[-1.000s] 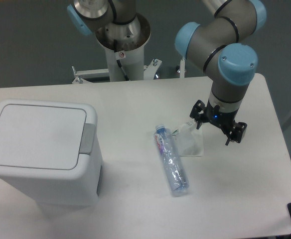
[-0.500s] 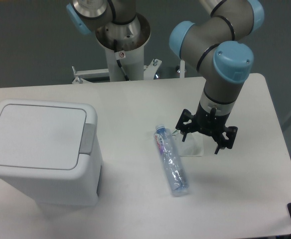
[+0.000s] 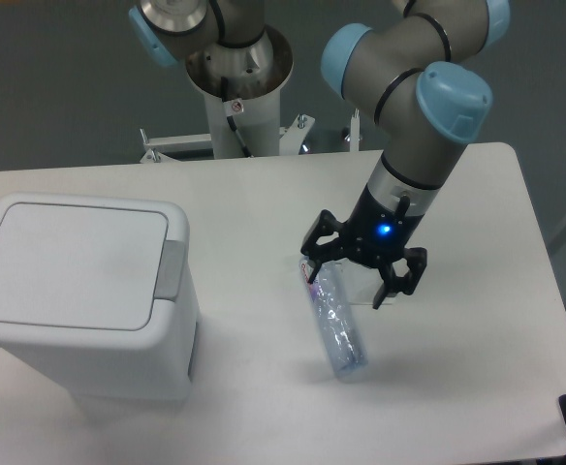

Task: Open the trash can
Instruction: 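Move the gripper over to the grey button on the trash can rim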

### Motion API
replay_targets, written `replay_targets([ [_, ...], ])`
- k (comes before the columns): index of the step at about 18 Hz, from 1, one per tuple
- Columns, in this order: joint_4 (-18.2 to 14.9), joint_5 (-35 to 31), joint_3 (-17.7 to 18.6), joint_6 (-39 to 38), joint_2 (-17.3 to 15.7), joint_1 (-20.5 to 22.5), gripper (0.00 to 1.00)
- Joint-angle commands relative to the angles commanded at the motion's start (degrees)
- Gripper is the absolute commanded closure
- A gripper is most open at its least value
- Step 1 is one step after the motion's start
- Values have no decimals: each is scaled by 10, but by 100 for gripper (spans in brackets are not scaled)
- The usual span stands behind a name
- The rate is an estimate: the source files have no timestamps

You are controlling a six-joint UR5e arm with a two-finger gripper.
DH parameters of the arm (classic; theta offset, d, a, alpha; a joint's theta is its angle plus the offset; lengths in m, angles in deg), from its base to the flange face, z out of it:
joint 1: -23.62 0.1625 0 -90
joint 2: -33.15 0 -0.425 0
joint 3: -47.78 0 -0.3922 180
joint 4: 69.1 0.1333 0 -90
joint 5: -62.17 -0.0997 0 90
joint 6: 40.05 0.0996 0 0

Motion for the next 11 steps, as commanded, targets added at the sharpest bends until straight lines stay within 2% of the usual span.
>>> replay_targets([
  [4,3,63,-12,-61,-26,-10,0],
  [11,25,65,-8,-109,-31,-64,0],
])
